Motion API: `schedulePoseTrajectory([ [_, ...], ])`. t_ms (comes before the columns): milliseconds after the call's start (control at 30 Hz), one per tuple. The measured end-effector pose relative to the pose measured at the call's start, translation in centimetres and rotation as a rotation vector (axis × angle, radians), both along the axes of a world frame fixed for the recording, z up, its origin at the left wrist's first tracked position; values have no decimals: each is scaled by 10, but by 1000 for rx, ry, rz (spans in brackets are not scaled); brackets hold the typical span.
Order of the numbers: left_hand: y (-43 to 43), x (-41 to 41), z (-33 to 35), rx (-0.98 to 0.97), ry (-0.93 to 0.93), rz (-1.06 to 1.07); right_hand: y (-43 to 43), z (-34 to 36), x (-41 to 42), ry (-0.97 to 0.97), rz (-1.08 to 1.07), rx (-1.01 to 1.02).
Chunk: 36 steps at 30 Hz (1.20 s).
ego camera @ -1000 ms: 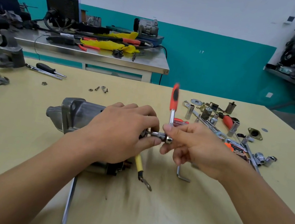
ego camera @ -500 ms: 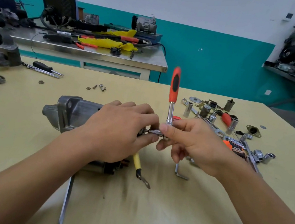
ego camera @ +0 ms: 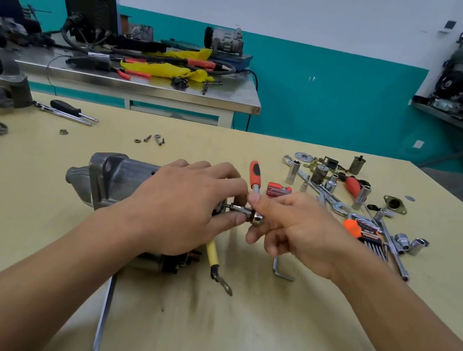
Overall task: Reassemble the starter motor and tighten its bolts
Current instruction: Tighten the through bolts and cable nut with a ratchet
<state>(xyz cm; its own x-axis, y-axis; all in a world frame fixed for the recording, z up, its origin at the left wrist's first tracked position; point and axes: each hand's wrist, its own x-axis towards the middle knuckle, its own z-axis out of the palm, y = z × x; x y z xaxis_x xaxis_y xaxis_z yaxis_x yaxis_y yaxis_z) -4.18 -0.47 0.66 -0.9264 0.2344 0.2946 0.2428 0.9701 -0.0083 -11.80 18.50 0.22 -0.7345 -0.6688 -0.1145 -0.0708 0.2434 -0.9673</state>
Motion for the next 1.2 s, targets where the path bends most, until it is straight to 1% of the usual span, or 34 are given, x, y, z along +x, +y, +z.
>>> schedulePoseTrajectory([
  [67, 0, 0, 0, 4, 2, 1, 2, -1, -1, 49, 12, -48],
  [167, 1, -1, 0, 6, 3, 17, 6, -1, -4, 201, 57, -123],
  [233, 1, -1, 0, -9, -5, 21, 7, 0, -3, 242, 84, -135],
  [300, 0, -1, 0, -5, -9, 18, 4, 0, -1, 215, 52, -105],
  [400, -1, 0, 0, 4, -11, 12, -1, -1, 1, 111, -4, -49],
  [467, -1, 0, 0, 10, -19, 9, -3, -2, 2, 51, 1, -36],
  [500, 0, 0, 0, 9, -22, 9, -2, -2, 1, 56, 8, -47],
  [633, 0, 0, 0, -6, -10, 10, 6, 1, -2, 260, 48, -81],
  [700, 0, -1, 0, -16, -7, 13, 8, 1, -1, 319, 67, -80],
  [800, -1, -1, 0, 4, -4, 16, 3, 2, 3, 253, 34, -60],
  [933, -1, -1, 1, 28, -7, 0, -3, 0, 5, 24, 9, 0],
  [967, -1, -1, 1, 21, -14, -2, -3, 1, 5, 10, 13, -14],
  [1000, 0, -1, 2, 16, -23, 0, -1, 1, 4, 34, 17, -34],
  [1133, 0, 0, 3, 21, -38, 13, 6, 2, 0, 291, 91, -106],
  [1200, 1, -1, 3, 14, -44, 23, 6, 0, -2, 327, 121, -155],
])
